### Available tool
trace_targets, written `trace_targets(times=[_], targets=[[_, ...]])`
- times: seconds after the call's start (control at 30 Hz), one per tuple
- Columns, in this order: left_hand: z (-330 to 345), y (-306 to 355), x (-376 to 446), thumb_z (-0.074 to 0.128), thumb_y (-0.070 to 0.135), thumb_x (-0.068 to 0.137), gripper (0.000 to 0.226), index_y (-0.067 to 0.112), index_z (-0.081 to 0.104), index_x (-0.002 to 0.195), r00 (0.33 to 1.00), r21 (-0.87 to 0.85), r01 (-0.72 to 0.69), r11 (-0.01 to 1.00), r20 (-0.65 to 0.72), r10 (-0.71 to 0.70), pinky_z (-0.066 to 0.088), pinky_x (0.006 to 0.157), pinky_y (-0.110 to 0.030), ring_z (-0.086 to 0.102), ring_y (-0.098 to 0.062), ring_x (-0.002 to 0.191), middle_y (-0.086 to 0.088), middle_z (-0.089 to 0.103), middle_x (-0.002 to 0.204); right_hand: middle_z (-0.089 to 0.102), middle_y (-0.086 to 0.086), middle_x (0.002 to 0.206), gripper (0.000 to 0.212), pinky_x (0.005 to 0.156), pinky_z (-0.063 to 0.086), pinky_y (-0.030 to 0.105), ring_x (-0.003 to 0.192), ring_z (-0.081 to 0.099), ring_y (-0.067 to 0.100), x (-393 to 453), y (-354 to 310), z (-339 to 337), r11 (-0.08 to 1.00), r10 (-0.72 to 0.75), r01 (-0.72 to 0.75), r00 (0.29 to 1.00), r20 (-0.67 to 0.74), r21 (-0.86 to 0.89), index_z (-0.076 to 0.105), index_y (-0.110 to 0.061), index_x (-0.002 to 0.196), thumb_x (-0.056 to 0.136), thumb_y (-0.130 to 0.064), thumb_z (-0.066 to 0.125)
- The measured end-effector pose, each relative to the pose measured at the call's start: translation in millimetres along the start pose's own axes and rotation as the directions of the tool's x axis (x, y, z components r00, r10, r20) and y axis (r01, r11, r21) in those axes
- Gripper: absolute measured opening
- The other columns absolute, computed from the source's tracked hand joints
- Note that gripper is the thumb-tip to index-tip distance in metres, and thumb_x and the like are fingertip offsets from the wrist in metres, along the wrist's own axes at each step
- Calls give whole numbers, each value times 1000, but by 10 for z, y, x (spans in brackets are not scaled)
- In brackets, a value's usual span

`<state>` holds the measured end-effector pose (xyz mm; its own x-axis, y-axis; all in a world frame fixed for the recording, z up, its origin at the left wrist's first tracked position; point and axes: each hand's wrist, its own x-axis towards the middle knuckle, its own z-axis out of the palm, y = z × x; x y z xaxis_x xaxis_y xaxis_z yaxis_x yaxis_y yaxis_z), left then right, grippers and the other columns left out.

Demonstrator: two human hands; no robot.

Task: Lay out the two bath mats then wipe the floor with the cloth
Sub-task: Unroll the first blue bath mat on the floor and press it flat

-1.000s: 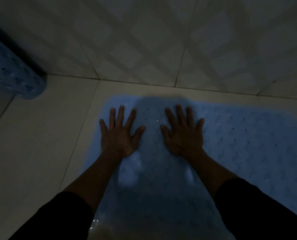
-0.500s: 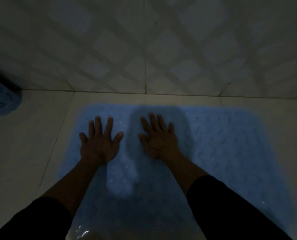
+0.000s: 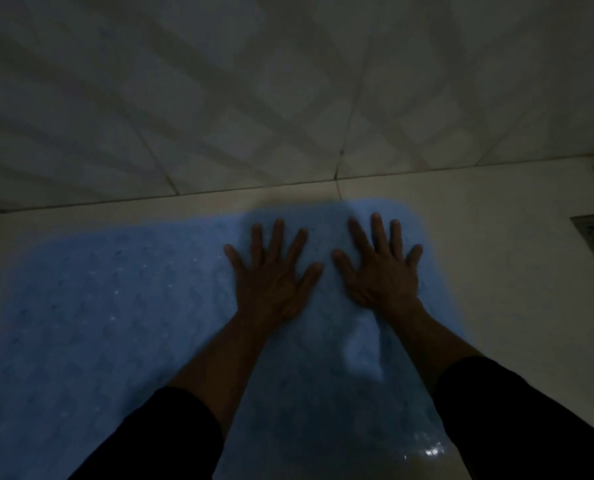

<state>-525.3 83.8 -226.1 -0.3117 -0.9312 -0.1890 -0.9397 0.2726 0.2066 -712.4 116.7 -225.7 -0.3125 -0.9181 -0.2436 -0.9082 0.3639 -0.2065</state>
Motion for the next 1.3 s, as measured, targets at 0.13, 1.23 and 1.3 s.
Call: trace_targets(times=[0.13, 1.23, 1.3], targets=[[135, 98, 42, 9, 76, 90, 67, 52, -12, 149, 998, 78, 54, 995, -22, -53, -12, 107, -76, -20, -27, 151, 10, -14, 165, -15, -10, 163, 73, 114, -10, 65, 148, -23, 24, -1, 40, 90, 1000, 5, -5, 999, -40, 1, -11, -48, 149, 87, -79, 10], [450, 295, -1609, 24, 62, 97, 66, 39, 6, 156, 994, 64, -79, 995, -72, 84, 3, 116, -68, -1, -25, 154, -2, 2, 167, -15, -12, 162, 63, 116, -5, 63, 148, -23, 21, -1646, 289, 433, 997, 60, -56, 996, -64, 62, -8, -47, 151, 97, -63, 20], [439, 326, -1588, 24, 62, 97, 65, 39, 6, 156, 995, 66, -65, 996, -70, 70, 3, 115, -68, 0, -24, 154, -2, 3, 167, -12, -12, 163, 63, 116, -5, 63, 149, -20, 21, -1627, 285, 423, 996, 65, -59, 995, -81, 69, -6, -48, 151, 96, -64, 21]])
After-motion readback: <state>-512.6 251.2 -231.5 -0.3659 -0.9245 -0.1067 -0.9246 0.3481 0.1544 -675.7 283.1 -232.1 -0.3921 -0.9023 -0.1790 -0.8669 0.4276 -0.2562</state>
